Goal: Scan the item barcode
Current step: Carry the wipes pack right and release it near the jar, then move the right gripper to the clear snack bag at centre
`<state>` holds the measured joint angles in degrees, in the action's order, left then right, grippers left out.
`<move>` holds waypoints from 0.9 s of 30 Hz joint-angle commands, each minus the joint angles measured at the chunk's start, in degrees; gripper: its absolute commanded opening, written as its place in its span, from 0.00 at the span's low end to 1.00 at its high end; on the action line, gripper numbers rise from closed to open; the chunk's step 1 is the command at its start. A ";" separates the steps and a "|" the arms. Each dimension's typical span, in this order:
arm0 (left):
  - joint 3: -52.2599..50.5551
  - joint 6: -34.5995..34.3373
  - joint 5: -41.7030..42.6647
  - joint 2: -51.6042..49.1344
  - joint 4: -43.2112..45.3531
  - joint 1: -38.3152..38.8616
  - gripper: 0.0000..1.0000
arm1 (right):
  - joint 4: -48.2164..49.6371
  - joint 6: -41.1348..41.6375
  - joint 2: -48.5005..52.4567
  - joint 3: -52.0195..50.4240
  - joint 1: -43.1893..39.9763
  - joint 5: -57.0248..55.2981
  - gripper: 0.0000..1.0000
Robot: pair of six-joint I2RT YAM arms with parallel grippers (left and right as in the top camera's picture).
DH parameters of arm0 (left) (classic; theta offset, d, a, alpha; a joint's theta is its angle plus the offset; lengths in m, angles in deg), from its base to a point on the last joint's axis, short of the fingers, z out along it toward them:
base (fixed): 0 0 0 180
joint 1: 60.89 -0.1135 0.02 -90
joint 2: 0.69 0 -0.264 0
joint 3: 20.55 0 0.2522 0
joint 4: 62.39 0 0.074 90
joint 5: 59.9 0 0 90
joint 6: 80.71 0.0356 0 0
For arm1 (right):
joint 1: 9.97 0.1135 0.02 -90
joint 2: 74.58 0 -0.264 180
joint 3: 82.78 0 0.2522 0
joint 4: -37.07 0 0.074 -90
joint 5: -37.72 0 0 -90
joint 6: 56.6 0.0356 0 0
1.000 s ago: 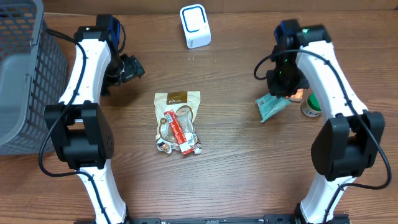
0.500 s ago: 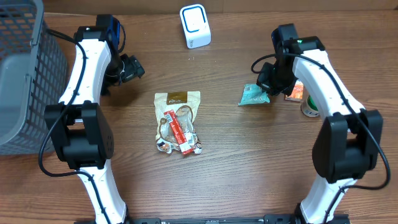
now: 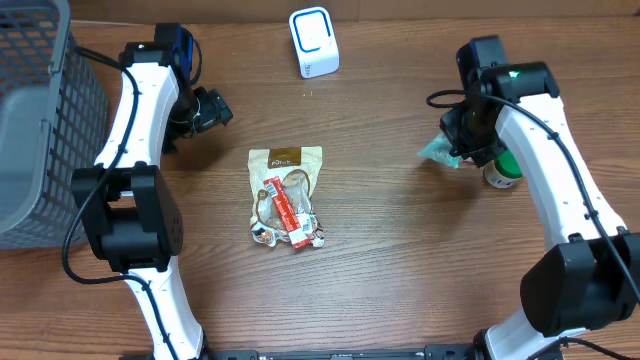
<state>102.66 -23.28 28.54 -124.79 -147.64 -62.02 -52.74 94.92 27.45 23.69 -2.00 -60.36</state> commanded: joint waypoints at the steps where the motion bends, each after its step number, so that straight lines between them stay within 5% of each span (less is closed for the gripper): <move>1: 0.90 0.68 -0.35 0.87 0.02 0.42 1.00 | 3.41 7.91 -0.79 -5.14 0.11 -2.84 0.05; 5: 0.90 0.68 -0.35 0.87 0.02 0.42 1.00 | 9.03 7.89 -0.76 -9.84 0.09 -2.84 0.11; 6: 0.90 0.68 -0.35 0.87 0.02 0.42 1.00 | 9.90 7.80 -0.76 -10.45 0.09 -2.84 0.30; 7: 0.90 0.68 -0.35 0.87 0.02 0.42 1.00 | 10.54 7.39 -0.79 -10.80 0.11 -2.86 0.71; 8: 0.90 0.68 -0.35 0.87 0.02 0.42 1.00 | 10.54 6.97 -0.76 -10.80 0.09 -3.08 0.80; 11: 0.90 0.68 -0.35 0.87 0.02 0.42 1.00 | 10.78 2.62 -0.79 -10.38 0.09 -4.31 0.84; 16: 0.90 0.68 -0.35 0.87 0.02 0.42 1.00 | 11.63 -11.63 -0.79 -8.57 0.20 0.17 0.82; 23: 0.90 0.68 -0.35 0.87 0.02 0.42 1.00 | 11.69 -29.07 -0.55 -10.64 1.20 12.13 0.20; 27: 0.90 0.68 -0.35 0.87 0.02 0.42 1.00 | 13.92 -29.07 -0.02 -16.33 3.67 8.94 0.15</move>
<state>102.66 -23.31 28.54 -124.79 -147.64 -62.02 -40.26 70.28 27.48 11.53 -0.32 -51.35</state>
